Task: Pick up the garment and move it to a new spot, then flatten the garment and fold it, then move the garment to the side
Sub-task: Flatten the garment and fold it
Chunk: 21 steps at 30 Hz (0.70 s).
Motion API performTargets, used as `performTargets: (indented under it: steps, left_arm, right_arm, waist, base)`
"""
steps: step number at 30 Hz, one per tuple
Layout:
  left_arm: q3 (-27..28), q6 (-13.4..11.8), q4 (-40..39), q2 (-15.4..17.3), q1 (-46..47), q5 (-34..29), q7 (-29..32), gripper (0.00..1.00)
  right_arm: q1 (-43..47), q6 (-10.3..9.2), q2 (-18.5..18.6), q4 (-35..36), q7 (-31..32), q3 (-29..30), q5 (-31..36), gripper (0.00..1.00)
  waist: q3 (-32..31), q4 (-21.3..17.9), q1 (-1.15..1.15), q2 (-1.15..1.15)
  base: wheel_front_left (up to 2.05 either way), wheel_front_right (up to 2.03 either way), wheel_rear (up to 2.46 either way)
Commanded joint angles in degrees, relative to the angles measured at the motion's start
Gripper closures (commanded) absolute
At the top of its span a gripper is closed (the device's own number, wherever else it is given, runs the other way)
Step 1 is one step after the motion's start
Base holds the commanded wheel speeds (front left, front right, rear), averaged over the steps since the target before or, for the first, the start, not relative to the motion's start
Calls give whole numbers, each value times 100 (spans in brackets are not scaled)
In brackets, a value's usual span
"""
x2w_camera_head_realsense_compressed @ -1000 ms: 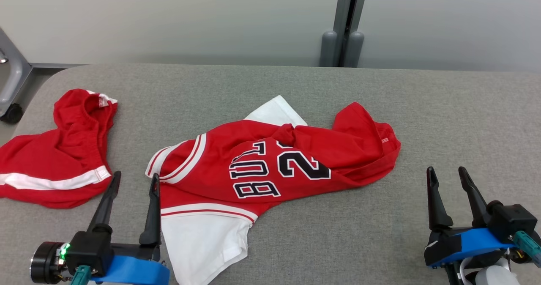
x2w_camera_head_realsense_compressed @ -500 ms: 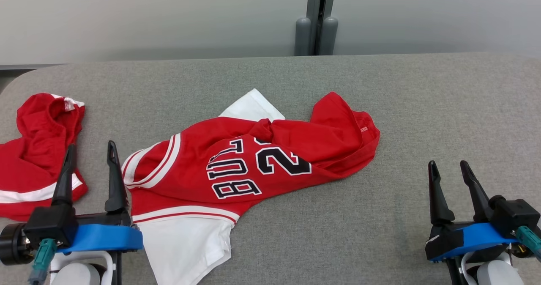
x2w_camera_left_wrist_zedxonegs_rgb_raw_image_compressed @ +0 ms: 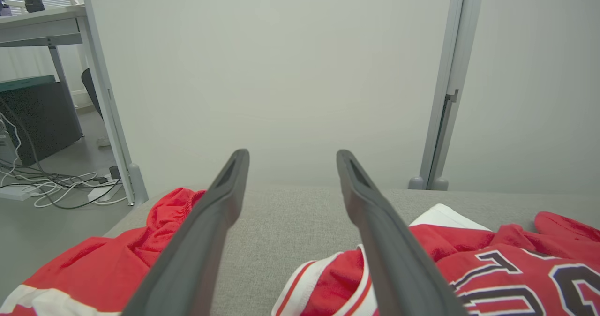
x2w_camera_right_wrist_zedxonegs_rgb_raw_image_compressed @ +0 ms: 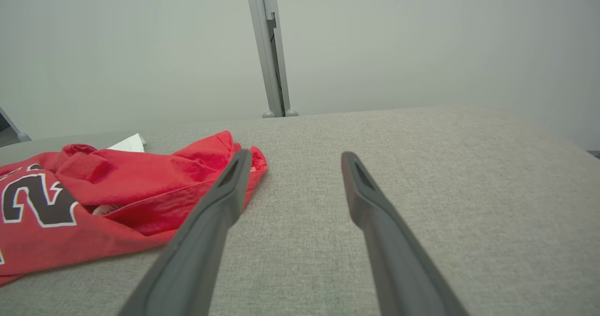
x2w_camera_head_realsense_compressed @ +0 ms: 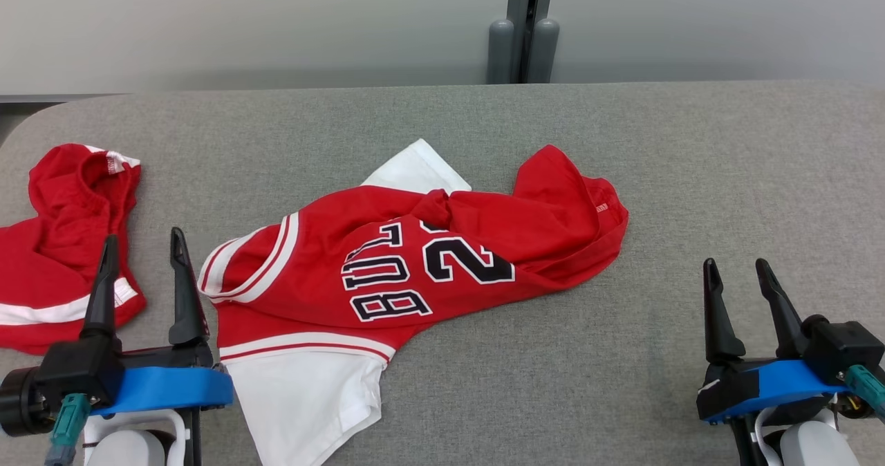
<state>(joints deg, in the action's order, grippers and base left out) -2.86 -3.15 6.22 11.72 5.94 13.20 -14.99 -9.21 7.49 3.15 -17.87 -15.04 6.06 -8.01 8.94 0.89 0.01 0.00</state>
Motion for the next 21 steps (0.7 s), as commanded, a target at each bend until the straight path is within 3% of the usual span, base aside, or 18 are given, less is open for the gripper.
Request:
performTargets:
  steps: [1,12,21]
  left_arm:
    - [144,69,-59,-99,-62,-117,-27,0]
    - [596,486,113,-526,-183,-669,-27,0]
    - [729,631,197,-654,-94,-843,-28,0]
  right_arm:
    - [-90,1,-5,-31,-21,16,23,0]
    - [-108,1,-12,-197,-21,-118,-14,0]
    - [-799,0,488,-523,432,-1090,72,0]
  waist:
    - [2,23,-1,0]
    - [-85,112,-1,0]
    - [-68,226,-1,0]
  base:
    - [0,0,0]
    - [0,0,0]
    - [0,0,0]
